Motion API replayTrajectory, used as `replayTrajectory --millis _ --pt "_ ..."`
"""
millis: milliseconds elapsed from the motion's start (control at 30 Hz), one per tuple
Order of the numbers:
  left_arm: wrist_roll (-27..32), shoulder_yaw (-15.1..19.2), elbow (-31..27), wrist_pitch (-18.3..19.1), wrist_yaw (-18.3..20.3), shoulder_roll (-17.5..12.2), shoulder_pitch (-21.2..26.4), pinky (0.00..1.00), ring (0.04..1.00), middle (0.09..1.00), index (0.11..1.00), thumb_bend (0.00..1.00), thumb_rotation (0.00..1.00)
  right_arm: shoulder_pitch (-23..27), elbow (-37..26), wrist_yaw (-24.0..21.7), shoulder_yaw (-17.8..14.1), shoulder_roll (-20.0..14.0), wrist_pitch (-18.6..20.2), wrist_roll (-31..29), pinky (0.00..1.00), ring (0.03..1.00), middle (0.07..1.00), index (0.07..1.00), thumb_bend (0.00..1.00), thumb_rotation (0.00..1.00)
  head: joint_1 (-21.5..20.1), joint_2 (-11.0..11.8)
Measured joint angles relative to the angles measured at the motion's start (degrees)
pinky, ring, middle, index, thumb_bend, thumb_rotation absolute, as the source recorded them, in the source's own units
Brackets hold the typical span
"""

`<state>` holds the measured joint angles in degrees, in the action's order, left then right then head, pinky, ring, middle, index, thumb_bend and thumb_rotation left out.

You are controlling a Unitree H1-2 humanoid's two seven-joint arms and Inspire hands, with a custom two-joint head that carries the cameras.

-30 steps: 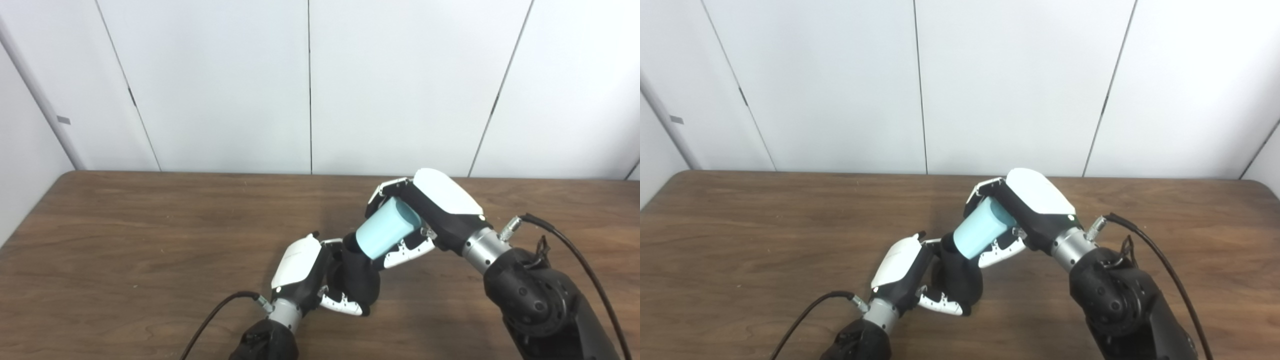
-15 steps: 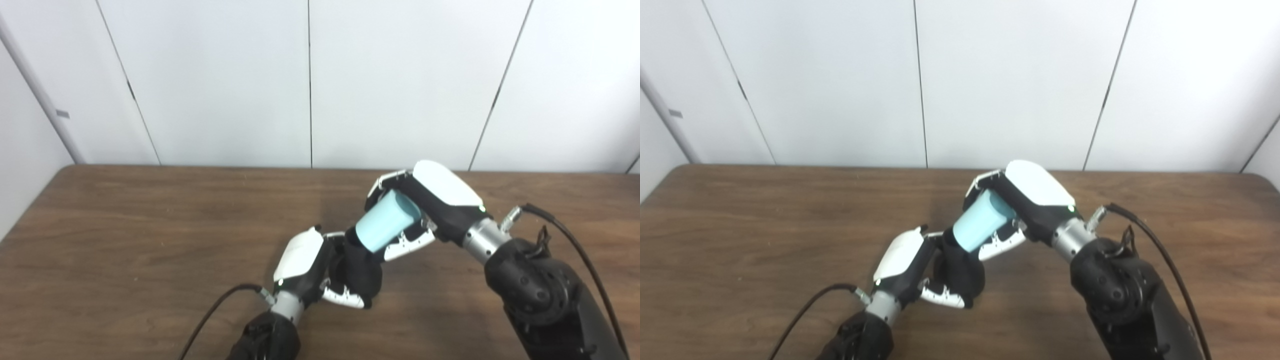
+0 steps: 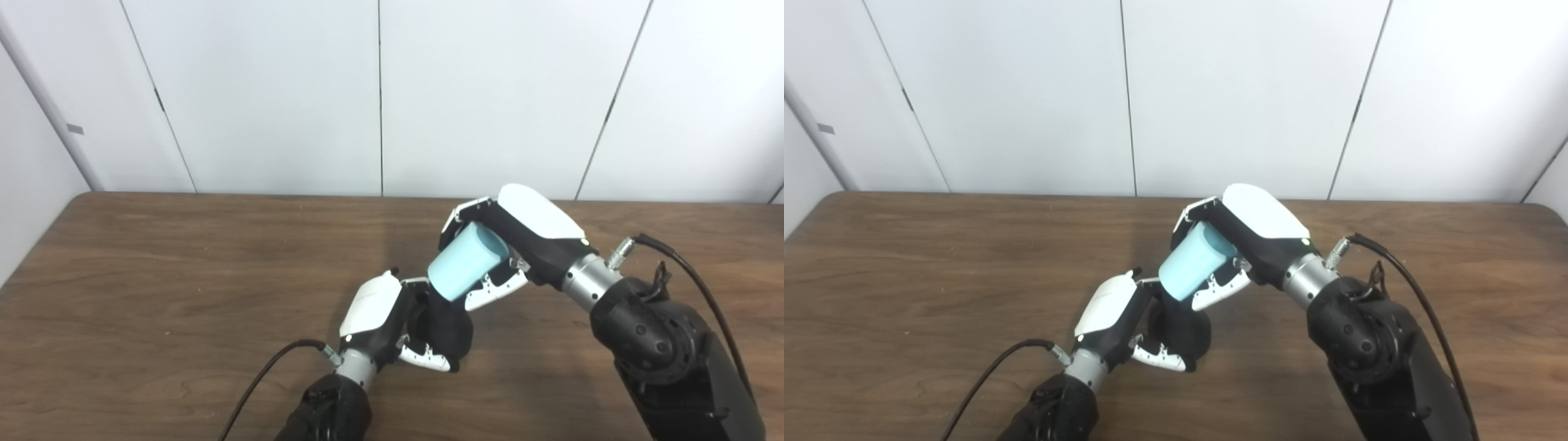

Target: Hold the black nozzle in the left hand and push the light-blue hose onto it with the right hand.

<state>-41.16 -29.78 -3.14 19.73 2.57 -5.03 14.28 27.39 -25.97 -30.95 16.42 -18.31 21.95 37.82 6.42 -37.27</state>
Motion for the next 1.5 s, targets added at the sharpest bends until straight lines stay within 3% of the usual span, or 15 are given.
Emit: replayTrajectory --millis 367,700,1267,1500 --pt "0.0 -0.31 -0.01 0.07 0.0 -0.06 0.13 1.0 0.665 0.482 0.488 0.52 0.0 -0.16 0.01 0.15 0.88 -0.62 -1.24 0.91 0.31 0.426 0.501 0.509 0.5 0.0 0.44 -0.61" --pt "0.01 -0.33 -0.08 0.22 0.0 -0.26 0.12 1.0 0.665 0.484 0.487 0.52 0.0 1.49 -0.35 -1.49 4.37 -0.54 -0.98 5.17 0.3 0.42 0.505 0.52 0.5 0.0 0.17 -1.05" --pt "0.02 -0.85 -0.46 0.39 0.0 -0.11 -0.06 1.0 0.666 0.491 0.486 0.52 0.0 12.2 -0.33 -17.45 9.54 -3.67 -0.43 7.95 0.29 0.421 0.505 0.514 0.5 0.0 0.26 -1.41" --pt "0.02 -1.06 -0.46 0.39 0.0 0.08 -0.08 1.0 0.666 0.492 0.486 0.52 0.0 15.05 0.53 -22.92 9.93 -4.05 0.24 7.65 0.3 0.427 0.509 0.511 0.5 0.0 0.18 -1.49"
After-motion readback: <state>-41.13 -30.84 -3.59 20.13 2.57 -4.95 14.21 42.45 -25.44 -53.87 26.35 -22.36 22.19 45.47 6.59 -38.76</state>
